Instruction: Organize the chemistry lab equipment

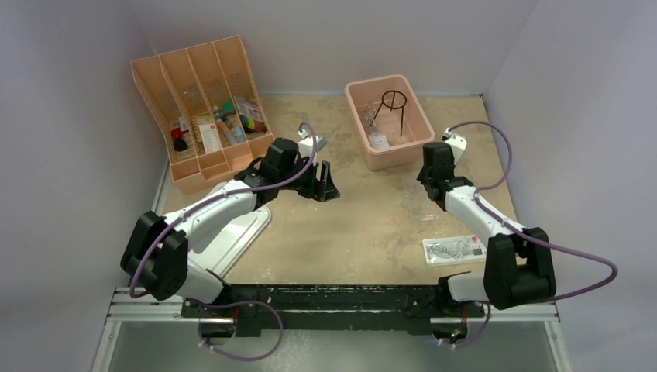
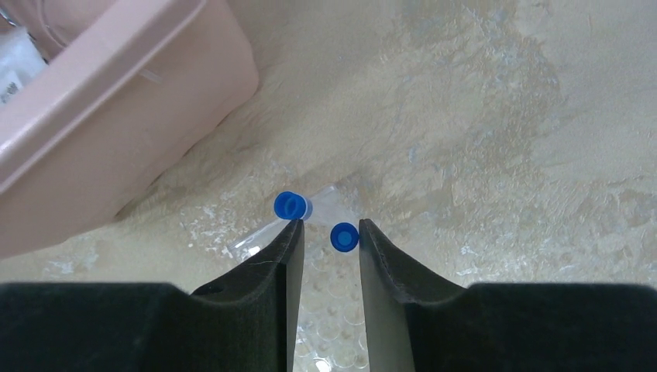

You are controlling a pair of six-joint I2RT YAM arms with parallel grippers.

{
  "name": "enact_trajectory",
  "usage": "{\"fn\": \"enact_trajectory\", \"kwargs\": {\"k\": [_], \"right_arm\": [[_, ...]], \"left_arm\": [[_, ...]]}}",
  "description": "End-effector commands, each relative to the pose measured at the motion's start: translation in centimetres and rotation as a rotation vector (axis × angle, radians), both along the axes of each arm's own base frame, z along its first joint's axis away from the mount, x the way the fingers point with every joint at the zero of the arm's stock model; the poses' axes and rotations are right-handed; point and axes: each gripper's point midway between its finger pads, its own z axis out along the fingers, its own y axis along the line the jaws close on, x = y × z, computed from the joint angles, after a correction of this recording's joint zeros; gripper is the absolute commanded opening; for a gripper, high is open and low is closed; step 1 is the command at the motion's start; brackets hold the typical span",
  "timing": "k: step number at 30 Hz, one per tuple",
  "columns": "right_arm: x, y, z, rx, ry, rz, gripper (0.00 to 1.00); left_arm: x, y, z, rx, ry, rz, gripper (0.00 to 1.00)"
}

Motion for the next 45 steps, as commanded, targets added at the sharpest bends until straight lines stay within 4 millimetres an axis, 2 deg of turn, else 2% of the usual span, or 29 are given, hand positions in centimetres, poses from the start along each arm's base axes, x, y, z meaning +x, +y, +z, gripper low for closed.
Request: {"fn": "enact_trajectory", "kwargs": {"k": [1,9,13,20,26,32,37,45], "right_arm": [[0.4,-0.2,2.6,0.0,-0.081,0.002,0.34],[0.5,0.5,2.6,0.012,-0.078,0.057,0.32],[0.5,-0.1,2.7,-0.008,-0.067,0.025,0.34],[1.4,-0.1,3.5,-0.046,-0.061,0.053,0.54],[2.2,-0.1,2.5,-0.069,-0.013,0.061,0.6],[3.1,-0.4,2.1,-0.088,0.016,0.036,0.6],[2.9,-1.0,1.7,-0.105,0.034,0.0,0.6],[2.1,-1.7,1.8,-0.117,0.038,-0.039,0.52]], "left_arm": [[0.6,-0.5,0.9,-0.028,-0.037,-0.007,0.63],[0.6,-0.6,0.7,-0.03,-0.03,-0.013,0.63],[0.6,-0.5,0.8,-0.029,-0.031,-0.014,0.63],[0.7,-0.5,0.8,-0.03,-0.034,-0.014,0.63],[0.7,-0.6,0.8,-0.03,-0.035,-0.016,0.63],[0.6,-0.5,0.8,-0.029,-0.034,-0.015,0.63],[0.7,-0.5,0.8,-0.026,-0.037,-0.014,0.63],[0.6,-0.5,0.7,-0.023,-0.034,-0.016,0.63]]}}
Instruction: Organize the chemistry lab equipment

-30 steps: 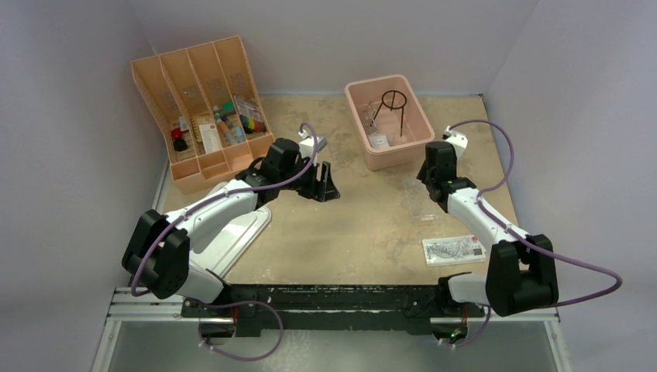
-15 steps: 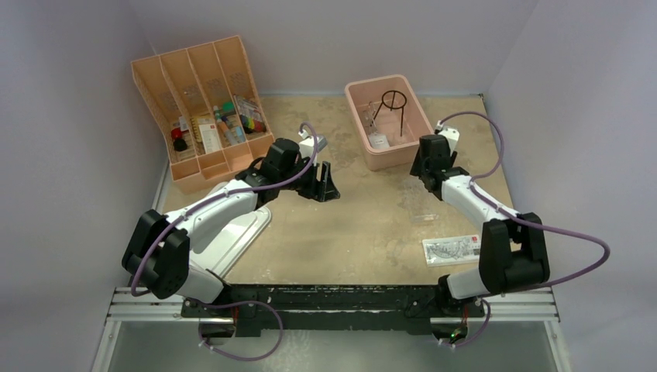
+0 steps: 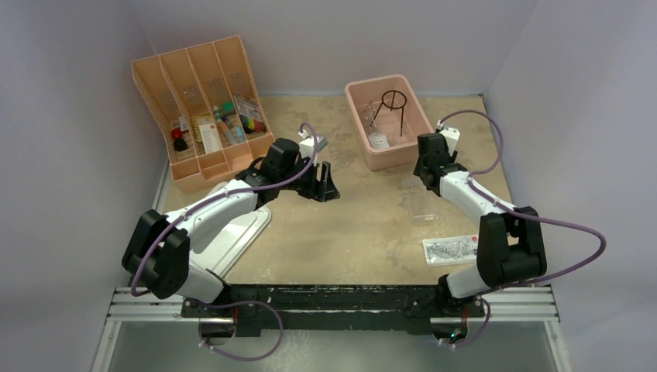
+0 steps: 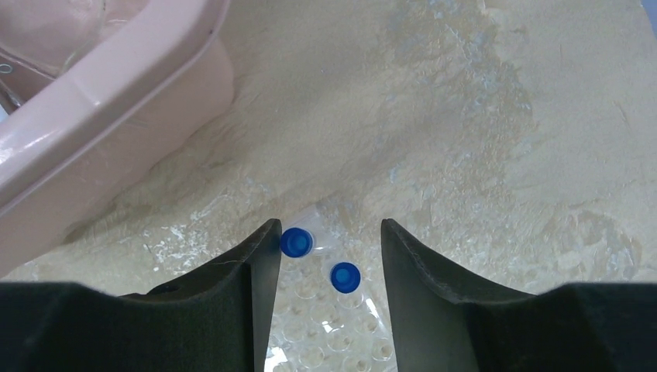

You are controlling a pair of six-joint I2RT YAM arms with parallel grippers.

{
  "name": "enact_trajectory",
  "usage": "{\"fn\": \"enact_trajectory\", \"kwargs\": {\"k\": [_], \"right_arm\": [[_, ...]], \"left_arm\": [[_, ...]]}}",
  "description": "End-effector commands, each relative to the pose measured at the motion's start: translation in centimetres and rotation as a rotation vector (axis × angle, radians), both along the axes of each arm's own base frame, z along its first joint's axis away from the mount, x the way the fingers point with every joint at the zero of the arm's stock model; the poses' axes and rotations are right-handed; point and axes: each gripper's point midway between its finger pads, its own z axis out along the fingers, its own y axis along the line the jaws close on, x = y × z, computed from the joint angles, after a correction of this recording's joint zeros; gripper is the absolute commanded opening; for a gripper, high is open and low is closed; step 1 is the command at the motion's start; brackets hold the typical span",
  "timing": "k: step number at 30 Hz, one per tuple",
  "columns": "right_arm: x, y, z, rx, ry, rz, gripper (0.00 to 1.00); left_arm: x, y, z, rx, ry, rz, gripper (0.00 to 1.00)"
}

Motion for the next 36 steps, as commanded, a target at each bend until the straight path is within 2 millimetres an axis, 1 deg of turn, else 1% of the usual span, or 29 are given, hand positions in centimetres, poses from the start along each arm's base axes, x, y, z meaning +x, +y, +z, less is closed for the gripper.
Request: {"fn": "enact_trajectory", "kwargs": {"k": [1,5,8,9,12,15,17,20,22,26,29,31,36], "right_arm": [[0.4,-0.9,2.1,-0.014,-0.056,-0.05,0.51],[0.3,-0.6,2.2,-0.001,-0.066,-0.023,0.47],[0.8,0.2,2.5,0.013,-0.083,0.049,0.43],[1.0,0.4,2.7,0.02,-0.093,0.066,0.4],[1.5,0.2,3.2,0.023,-0.104,0.081,0.37],[1.8,-0.1,3.0,0.025,-0.087,0.079,0.36],[2.1,0.2,2.8,0.037,-0.083,0.107,0.37],[2.5,1.1,2.4,0.061,-0.067,0.167,0.41],[2.7,1.3,2.0,0.064,-0.055,0.182,0.42],[2.8,1.2,1.6,0.059,-0.043,0.185,0.38],[3.1,1.5,1.7,0.052,-0.043,0.225,0.34],[3.1,1.4,2.0,0.034,-0.043,0.238,0.33],[3.4,0.6,2.6,-0.021,-0.043,0.242,0.35]], "left_arm": [[0.6,-0.4,1.0,-0.028,-0.042,-0.013,0.63],[0.6,-0.4,1.0,-0.027,-0.042,-0.015,0.63],[0.6,-0.4,1.0,-0.027,-0.042,-0.015,0.63],[0.5,-0.4,0.9,-0.026,-0.041,-0.015,0.63],[0.5,-0.4,0.9,-0.026,-0.041,-0.016,0.63],[0.6,-0.4,0.9,-0.027,-0.041,-0.015,0.63],[0.5,-0.4,0.9,-0.026,-0.041,-0.016,0.63],[0.6,-0.4,0.9,-0.026,-0.04,-0.015,0.63],[0.6,-0.4,0.8,-0.025,-0.04,-0.015,0.63],[0.6,-0.4,0.7,-0.023,-0.037,-0.015,0.63],[0.6,-0.4,0.7,-0.023,-0.036,-0.015,0.63],[0.6,-0.4,0.7,-0.023,-0.037,-0.015,0.63],[0.6,-0.5,0.6,-0.023,-0.033,-0.017,0.63]]}}
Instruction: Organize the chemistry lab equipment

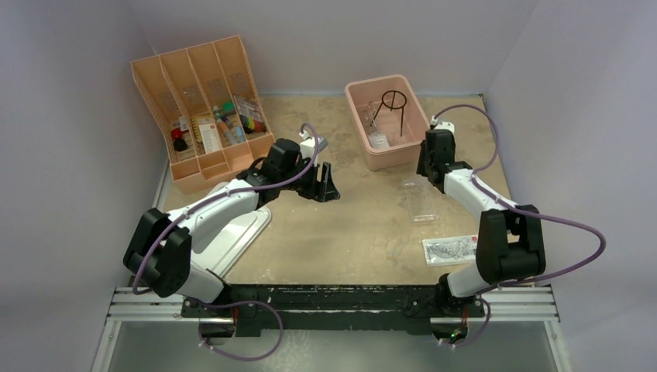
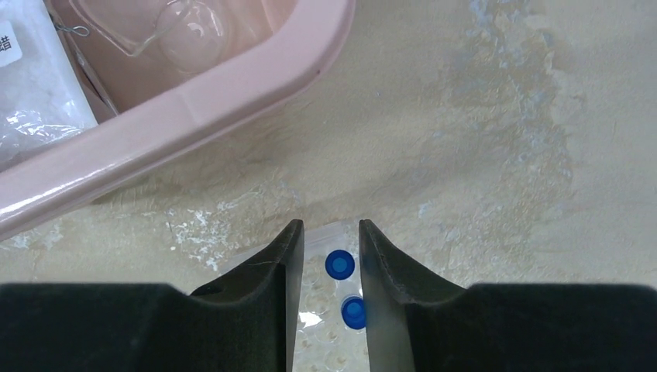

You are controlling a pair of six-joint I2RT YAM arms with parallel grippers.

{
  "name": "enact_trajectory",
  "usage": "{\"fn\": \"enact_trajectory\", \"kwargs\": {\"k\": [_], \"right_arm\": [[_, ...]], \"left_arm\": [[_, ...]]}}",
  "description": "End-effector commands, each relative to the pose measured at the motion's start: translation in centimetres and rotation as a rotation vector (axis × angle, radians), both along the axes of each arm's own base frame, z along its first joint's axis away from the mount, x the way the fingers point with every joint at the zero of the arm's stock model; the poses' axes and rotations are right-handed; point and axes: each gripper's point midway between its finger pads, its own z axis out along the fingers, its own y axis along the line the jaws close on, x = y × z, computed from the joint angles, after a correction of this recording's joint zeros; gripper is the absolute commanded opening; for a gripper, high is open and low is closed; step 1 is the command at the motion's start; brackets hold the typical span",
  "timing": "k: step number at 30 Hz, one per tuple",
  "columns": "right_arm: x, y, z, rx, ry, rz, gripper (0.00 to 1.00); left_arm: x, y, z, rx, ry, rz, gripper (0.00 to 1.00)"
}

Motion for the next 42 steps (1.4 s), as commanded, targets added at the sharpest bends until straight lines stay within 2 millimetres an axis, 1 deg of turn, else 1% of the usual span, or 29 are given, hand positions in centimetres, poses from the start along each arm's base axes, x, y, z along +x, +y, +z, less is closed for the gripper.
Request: {"fn": "enact_trajectory", "kwargs": {"k": [1,5,9,18,22,25,36,42], "right_arm": [[2.0,-0.4,2.9,-0.044,-0.076,0.03,0.35],[2.3,-0.3,2.5,-0.046,-0.055,0.051,0.33],[2.4,-0.2,2.1,-0.042,-0.036,0.064,0.26],[1.7,-0.2,2.1,-0.041,-0.012,0.073,0.16],[1.1,-0.3,2.5,-0.042,-0.015,0.071,0.15],[0.7,-0.3,2.3,-0.043,-0.005,0.078,0.14],[-0.5,-0.4,1.4,-0.047,0.037,0.08,0.13],[-1.1,-0.8,1.6,-0.058,0.05,0.062,0.13]], "left_arm": [[0.6,-0.5,1.0,-0.03,-0.042,-0.018,0.63],[0.6,-0.6,1.0,-0.031,-0.04,-0.019,0.63],[0.5,-0.6,1.0,-0.031,-0.037,-0.021,0.63],[0.6,-0.5,1.0,-0.03,-0.039,-0.019,0.63],[0.6,-0.5,1.0,-0.031,-0.037,-0.018,0.63],[0.6,-0.6,0.9,-0.033,-0.038,-0.02,0.63],[0.5,-0.7,1.0,-0.037,-0.037,-0.024,0.63],[0.5,-0.6,1.1,-0.038,-0.039,-0.023,0.63]]}}
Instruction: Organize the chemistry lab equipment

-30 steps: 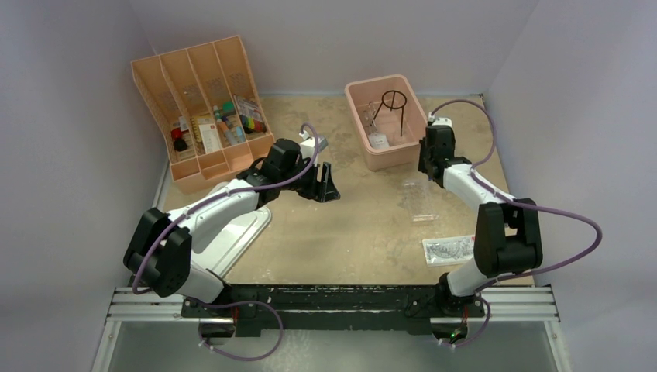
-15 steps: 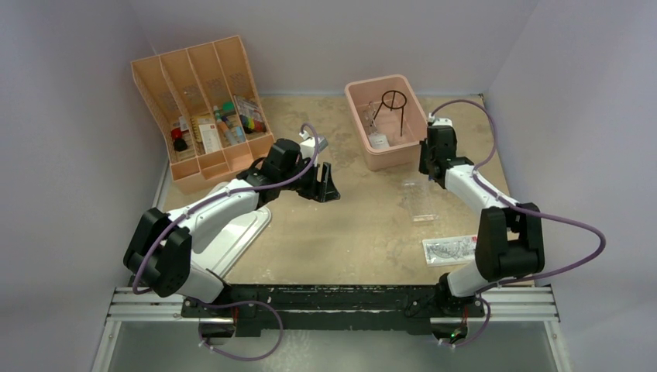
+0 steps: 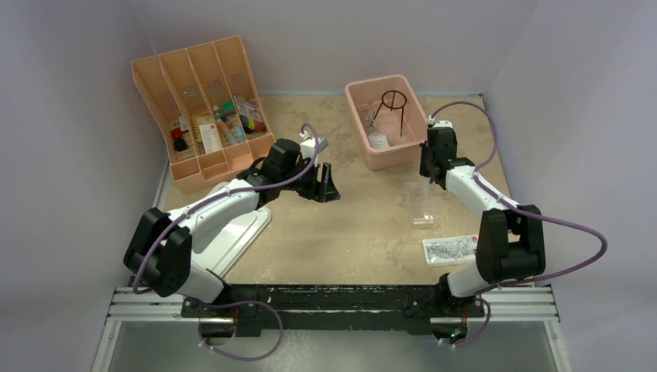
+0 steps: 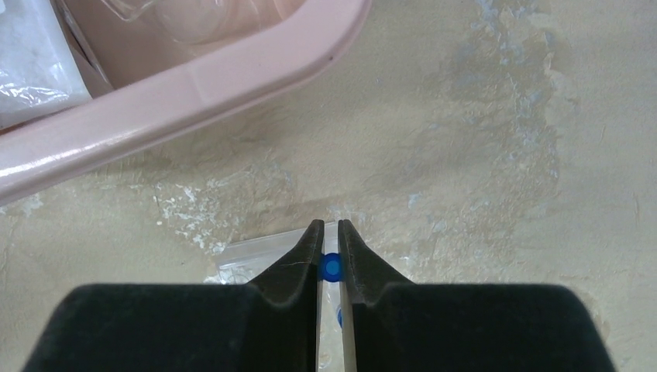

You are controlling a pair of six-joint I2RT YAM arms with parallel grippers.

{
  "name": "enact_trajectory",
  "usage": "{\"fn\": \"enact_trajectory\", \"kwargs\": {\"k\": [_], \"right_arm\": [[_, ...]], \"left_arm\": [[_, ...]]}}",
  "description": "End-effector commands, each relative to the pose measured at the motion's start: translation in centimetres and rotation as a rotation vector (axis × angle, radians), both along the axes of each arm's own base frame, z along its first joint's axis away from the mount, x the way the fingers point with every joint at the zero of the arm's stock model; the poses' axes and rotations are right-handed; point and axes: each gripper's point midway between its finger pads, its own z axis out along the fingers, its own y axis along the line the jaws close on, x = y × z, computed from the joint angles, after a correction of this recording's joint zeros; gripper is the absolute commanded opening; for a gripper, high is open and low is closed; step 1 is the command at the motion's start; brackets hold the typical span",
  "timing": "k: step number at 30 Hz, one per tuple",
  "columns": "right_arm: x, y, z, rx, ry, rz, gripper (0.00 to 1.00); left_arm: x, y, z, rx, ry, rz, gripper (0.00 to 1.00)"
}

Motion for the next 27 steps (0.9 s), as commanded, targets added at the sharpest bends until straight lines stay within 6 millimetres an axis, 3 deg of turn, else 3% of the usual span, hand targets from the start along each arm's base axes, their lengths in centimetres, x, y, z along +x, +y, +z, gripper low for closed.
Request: {"fn": "enact_trajectory", "kwargs": {"k": [1,21,27], "right_arm": [[-0.8,-0.7,1.5,-0.022,-0.014,-0.012,0.13],[-2.7,-0.6,1.3,-0.004,0.039,-0.016,0.11],[-2.2,-0.6,2.4,-0.001,0.007,-0.035,0.18]], "left_arm": [[0.6,-0.6,1.3,-0.037,-0.045,-0.017,0.63],[0.6,-0.5,1.1,-0.036,-0.042,-0.016,0.63],[0.6,-0.6,1.2,-0.036,-0.042,-0.016,0.63]]}}
